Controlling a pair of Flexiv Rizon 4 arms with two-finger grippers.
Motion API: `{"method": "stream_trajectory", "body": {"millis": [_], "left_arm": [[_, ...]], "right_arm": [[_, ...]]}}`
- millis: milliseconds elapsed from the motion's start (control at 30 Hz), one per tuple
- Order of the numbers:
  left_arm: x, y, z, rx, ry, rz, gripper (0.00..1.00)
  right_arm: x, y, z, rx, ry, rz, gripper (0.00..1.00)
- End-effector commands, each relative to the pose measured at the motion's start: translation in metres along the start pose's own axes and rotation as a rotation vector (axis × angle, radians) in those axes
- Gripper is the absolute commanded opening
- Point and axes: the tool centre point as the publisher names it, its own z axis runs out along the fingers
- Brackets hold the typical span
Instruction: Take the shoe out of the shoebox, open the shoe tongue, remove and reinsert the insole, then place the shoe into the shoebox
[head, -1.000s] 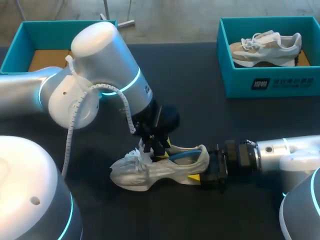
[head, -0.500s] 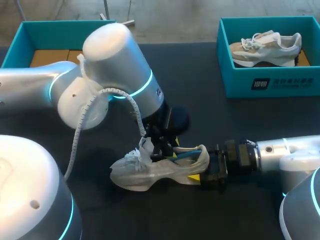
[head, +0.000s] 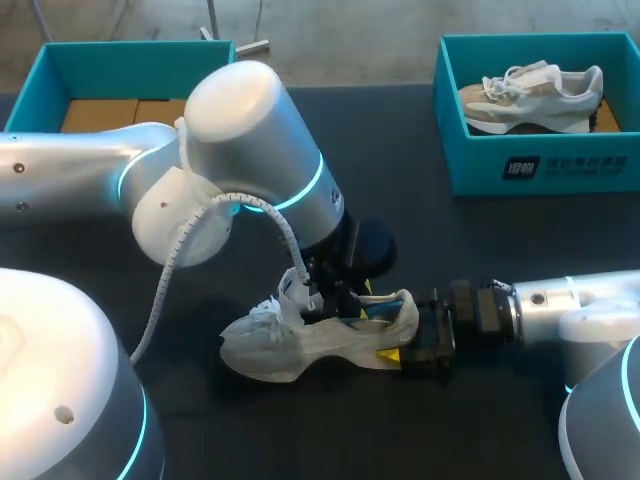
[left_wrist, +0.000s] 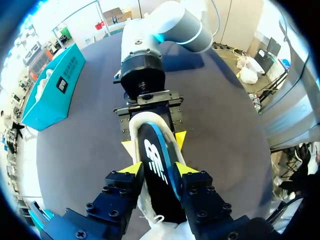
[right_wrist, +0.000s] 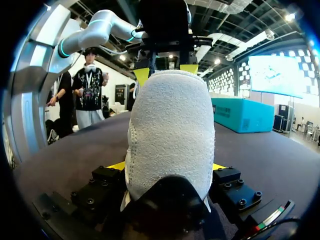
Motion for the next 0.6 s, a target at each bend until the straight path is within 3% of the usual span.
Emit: {"method": "stream_trajectory", "body": {"millis": [33,333,400,467,600], "left_arm": [[0.0044,-0.0046,0.0050,-0.010,-0.009,0.003,0.40],[0.0052,-0.0060,0.0119,-0.038,-0.033,-0.001,0.36],[0.0045,-0.0058,0.0128,-0.041,-0.038,-0.005,0.27],[0.0038,-0.0050,0.0124,-0.038,-0.042,-0.011,0.00],[0.0016,-0.0041,0.0108,-0.031,-0.046,-0.018,0.00]], "right_arm": [[0.0010,0.0003,0.0021,0.005,0.000,0.000,0.00],[0.0010,0.0003,0.0021,0.005,0.000,0.000,0.00],[0.0010,0.0003,0.0021,0.005,0.000,0.000,0.00],[0.0010,0.0003,0.0021,0.005,0.000,0.000,0.00],[0.0010,0.0003,0.0021,0.005,0.000,0.000,0.00]]}}
